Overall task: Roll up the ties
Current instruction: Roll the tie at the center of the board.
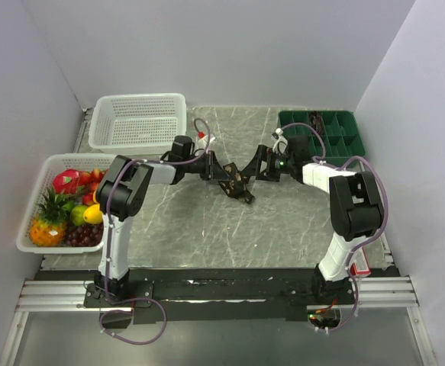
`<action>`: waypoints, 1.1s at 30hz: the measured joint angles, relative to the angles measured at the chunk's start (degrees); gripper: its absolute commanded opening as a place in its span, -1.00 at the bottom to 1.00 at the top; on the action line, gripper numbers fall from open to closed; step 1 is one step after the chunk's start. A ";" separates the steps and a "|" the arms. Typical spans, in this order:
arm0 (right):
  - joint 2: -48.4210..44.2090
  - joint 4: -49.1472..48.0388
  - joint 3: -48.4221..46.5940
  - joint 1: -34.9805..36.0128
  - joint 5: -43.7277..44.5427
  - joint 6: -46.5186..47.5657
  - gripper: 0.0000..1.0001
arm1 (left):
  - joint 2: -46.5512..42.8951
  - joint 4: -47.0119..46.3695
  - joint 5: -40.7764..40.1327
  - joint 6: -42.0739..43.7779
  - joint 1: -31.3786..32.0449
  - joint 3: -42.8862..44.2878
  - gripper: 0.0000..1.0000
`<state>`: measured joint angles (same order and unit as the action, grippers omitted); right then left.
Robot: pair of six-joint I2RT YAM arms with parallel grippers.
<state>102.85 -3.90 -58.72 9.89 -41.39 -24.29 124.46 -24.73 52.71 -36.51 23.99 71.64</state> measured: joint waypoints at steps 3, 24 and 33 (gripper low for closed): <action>0.00 -1.51 0.33 -0.13 -4.42 0.39 0.99 | -2.54 2.62 2.16 3.43 -0.11 0.00 -0.98; 2.73 -6.43 -2.69 4.76 -13.51 3.65 0.93 | -5.18 7.56 10.73 8.20 1.66 4.39 -0.98; 6.69 -7.17 -2.67 4.79 -18.03 2.73 0.49 | -5.18 8.83 10.27 9.14 0.37 4.59 -0.98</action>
<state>109.54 -11.07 -61.39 14.68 -59.42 -21.56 119.28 -15.90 62.98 -27.38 24.36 76.23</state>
